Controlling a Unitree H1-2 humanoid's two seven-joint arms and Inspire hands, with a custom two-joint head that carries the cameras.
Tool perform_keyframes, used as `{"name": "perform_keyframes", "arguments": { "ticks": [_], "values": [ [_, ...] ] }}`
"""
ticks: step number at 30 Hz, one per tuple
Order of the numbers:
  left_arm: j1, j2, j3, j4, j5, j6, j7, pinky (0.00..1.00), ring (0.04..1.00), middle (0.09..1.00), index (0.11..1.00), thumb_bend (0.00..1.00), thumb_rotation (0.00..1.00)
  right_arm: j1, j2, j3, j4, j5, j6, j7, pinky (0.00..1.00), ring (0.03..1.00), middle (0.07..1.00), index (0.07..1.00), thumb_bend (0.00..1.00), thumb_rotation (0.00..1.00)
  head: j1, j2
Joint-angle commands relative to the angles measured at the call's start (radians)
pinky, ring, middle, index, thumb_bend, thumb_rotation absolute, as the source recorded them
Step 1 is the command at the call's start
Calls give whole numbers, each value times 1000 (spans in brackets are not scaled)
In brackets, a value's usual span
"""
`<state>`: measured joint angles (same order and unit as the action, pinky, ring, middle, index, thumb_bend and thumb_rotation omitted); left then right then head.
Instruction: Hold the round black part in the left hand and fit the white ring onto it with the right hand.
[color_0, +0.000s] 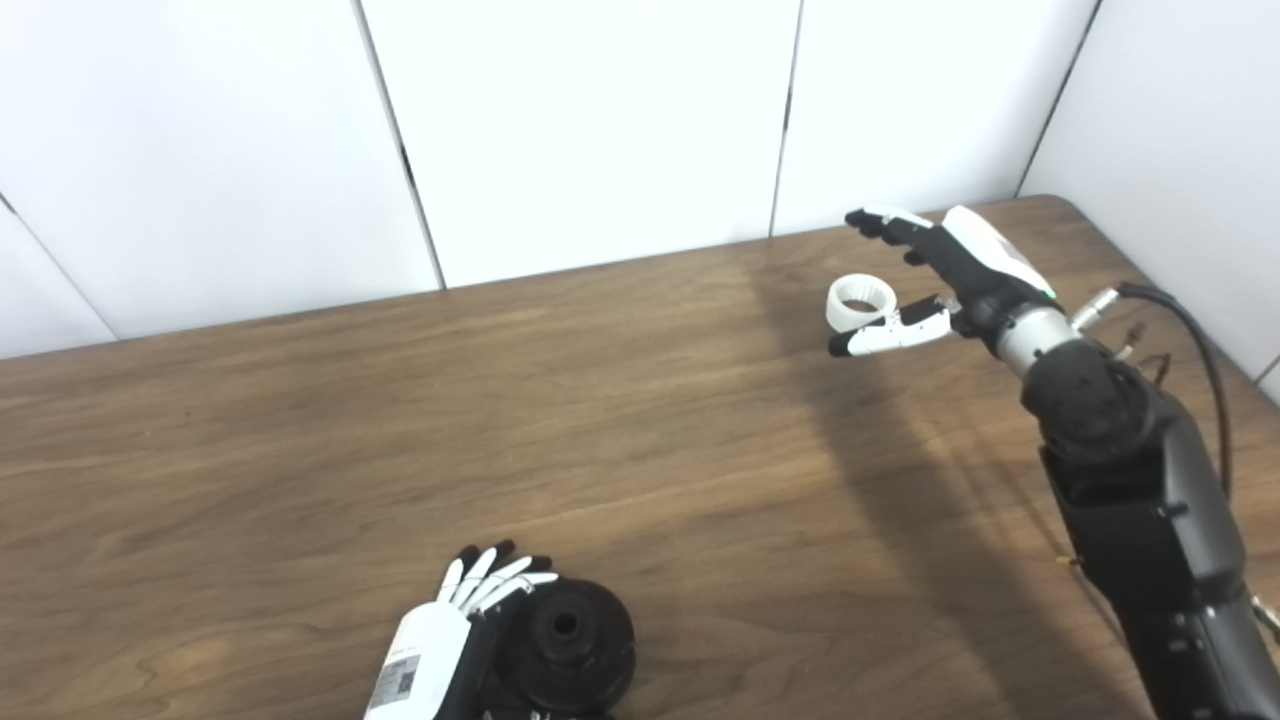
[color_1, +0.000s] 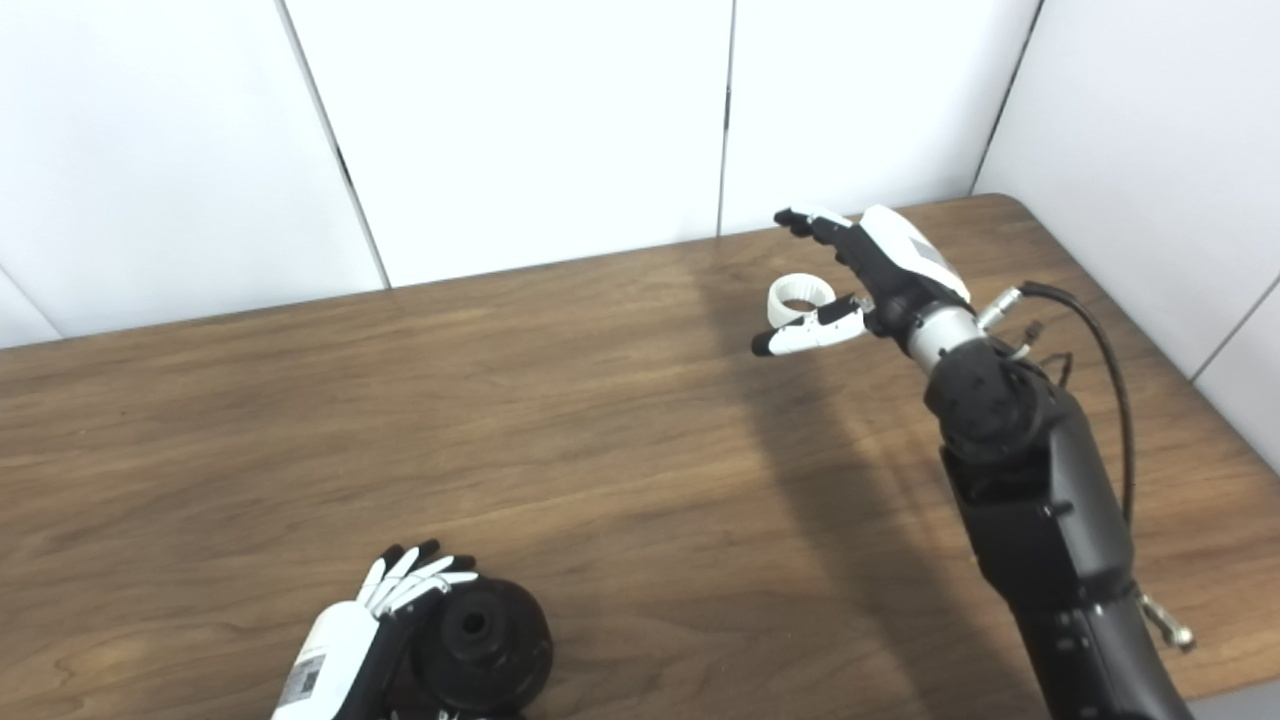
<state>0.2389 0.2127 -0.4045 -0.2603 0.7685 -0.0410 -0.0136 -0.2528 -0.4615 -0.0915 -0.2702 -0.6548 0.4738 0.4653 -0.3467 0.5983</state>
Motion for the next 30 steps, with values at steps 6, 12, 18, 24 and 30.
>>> {"name": "perform_keyframes", "arguments": {
  "ticks": [6,12,18,24,30],
  "values": [
    [26,23,-6,60,30,9,-24,1000,955,849,484,523,61,-125,-90,61,124,-43,-21,-71,940,1000,966,884,838,282,-4,-15],
    [25,22,-7,67,30,7,-22,1000,949,843,483,524,59,-193,-130,107,239,-50,-30,-104,987,1000,974,884,848,259,-6,-22],
    [25,26,-7,78,29,-8,-11,1000,947,840,483,524,59,-248,-145,149,301,-68,-9,-108,980,1000,979,890,842,278,-8,-32],
    [24,25,-3,79,31,-2,-13,1000,948,843,483,524,60,-295,-156,180,361,-88,-7,-103,967,1000,980,893,839,277,-7,-34],
    [25,25,0,74,31,1,-15,1000,951,845,483,524,59,-326,-156,198,398,-112,-4,-59,996,1000,981,857,857,261,-6,-31]
  ]
}}
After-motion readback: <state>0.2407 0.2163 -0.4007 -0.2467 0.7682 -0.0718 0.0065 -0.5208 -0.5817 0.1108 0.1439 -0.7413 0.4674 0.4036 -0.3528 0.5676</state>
